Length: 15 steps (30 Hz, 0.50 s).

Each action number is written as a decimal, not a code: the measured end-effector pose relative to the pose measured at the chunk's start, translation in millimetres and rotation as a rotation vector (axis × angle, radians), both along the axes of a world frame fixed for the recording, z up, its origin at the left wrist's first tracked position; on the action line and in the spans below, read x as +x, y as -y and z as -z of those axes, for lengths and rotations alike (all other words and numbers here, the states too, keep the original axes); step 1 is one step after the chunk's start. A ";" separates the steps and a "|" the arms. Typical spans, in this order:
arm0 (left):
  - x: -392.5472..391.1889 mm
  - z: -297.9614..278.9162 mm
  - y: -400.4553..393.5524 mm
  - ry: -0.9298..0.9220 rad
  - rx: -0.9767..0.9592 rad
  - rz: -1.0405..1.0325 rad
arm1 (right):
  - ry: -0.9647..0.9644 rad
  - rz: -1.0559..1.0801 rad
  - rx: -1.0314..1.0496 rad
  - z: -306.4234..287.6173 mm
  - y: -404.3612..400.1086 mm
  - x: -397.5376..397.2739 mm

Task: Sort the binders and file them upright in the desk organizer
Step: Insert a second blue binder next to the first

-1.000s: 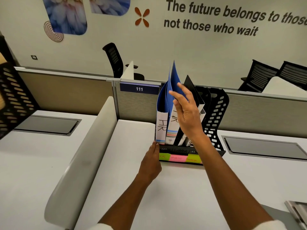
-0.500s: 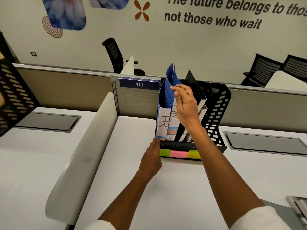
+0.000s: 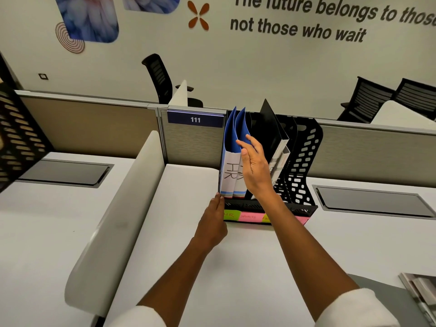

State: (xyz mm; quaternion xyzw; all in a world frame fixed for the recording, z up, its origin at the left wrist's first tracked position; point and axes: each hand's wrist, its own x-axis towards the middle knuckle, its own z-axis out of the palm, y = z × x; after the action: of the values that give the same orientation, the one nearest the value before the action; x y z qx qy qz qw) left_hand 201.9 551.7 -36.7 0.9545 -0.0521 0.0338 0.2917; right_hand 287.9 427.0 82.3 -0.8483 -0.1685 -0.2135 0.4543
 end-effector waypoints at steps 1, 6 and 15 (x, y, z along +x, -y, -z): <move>-0.7 -1.9 -1.2 -0.008 0.003 0.009 | -0.010 -0.010 -0.039 -0.7 2.7 -0.4; -13.6 -2.9 -11.0 -0.022 0.008 0.007 | 0.023 0.007 -0.153 5.5 13.9 -23.9; -61.4 19.5 1.3 -0.030 0.143 0.041 | -0.018 0.137 -0.243 85.1 53.4 -109.7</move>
State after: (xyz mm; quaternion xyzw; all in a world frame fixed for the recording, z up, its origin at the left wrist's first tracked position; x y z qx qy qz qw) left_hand 140.5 550.4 -56.2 0.9720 -0.0694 0.0098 0.2244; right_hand 178.2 373.6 -2.7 -0.9085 -0.1307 -0.2144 0.3341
